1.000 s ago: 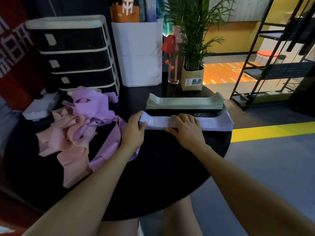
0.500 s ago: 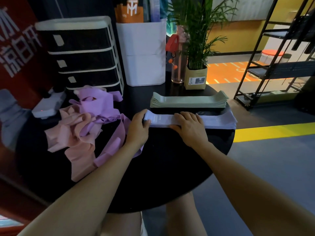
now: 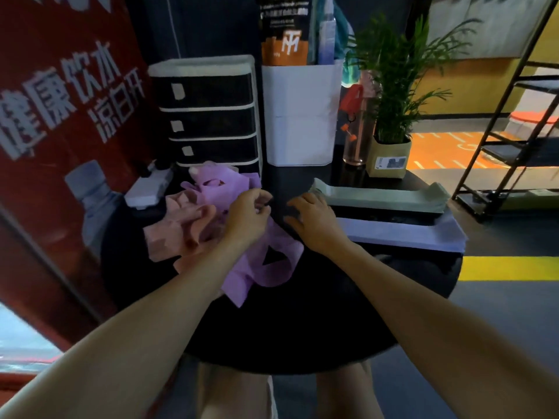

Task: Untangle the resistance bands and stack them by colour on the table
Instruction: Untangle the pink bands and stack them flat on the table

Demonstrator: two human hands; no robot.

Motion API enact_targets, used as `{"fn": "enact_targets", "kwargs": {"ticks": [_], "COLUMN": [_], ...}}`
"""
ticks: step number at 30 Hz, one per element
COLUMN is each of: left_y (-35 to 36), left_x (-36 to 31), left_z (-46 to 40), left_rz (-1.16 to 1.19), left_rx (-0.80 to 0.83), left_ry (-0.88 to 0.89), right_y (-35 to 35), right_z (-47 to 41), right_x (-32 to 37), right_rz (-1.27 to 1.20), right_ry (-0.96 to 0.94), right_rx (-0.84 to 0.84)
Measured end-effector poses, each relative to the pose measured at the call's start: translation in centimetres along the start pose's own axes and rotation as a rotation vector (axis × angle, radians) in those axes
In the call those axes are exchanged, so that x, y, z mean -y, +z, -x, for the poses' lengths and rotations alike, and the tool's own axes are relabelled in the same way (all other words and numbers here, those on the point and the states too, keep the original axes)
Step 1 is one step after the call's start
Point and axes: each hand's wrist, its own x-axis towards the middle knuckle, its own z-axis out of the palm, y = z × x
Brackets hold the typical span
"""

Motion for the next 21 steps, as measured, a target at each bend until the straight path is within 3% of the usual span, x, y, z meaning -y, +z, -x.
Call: {"fn": "enact_targets", "kwargs": {"ticks": [7, 14, 21], "left_y": [-6.0, -8.4, -9.0], "left_x": [5.1, 7.3, 8.1], "left_z": [2.8, 4.6, 5.3], "left_rz": [-0.166, -0.225, -0.194], "left_rx": [0.03, -0.001, 0.066], "left_ry": [-0.037, -0.057, 0.023], "right_y": [3.1, 3.6, 1.4], "right_z": [-1.9, -1.8, -1.5], "right_x": [4.4, 5.4, 6.4], "right_rz": [-0.123, -0.071, -0.277], "right_ry": [-0.09, -0.24, -0.178], "right_rx": [0.233, 0.463, 0.604]}}
